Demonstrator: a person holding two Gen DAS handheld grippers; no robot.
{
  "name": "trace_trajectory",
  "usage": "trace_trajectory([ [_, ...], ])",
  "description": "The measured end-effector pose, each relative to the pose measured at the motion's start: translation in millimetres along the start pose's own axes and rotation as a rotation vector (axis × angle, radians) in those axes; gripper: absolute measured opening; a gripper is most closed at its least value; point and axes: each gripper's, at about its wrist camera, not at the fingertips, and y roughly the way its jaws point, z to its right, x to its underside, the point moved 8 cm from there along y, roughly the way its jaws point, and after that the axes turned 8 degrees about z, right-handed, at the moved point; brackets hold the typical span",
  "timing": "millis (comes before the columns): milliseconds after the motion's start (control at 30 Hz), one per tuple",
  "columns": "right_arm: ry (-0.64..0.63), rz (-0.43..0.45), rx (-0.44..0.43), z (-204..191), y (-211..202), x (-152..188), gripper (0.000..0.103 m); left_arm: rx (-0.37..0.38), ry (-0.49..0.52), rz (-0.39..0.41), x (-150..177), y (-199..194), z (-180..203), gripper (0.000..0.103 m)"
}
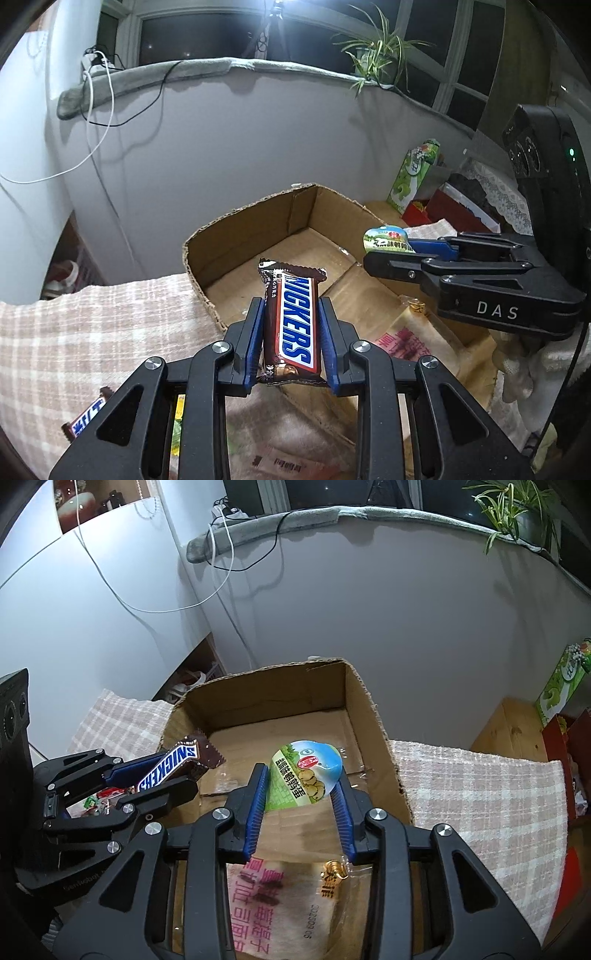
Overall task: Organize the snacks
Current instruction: 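Carry the Snickers and jelly cup into the box and open both grippers, then grasp the red-wrapped pastry with the right gripper while the left gripper grasps the dark candy bag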
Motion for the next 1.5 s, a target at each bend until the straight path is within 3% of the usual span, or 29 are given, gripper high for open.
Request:
trace_trajectory([
  [100, 0.004, 0.003, 0.009, 2, -1, -1, 0.047, -0.009, 0.008, -0.005, 2, 2, 1, 0.027],
  [633, -0.004, 0.044, 0.008, -12, -35, -6, 0.047, -0.011, -0.001, 0.028, -6, -20, 0, 0.029],
  [1133, -0.090, 0.117, -0.089, -95, -105, 19, 0.047, -0.067, -0.060, 0.128, 4, -111, -40, 0.029],
  [1500, -0.132, 0.061, -0.192, -153, -109, 65, 0.047, -0.138, -0.140, 0.139, 48, -166, -83, 0.030],
])
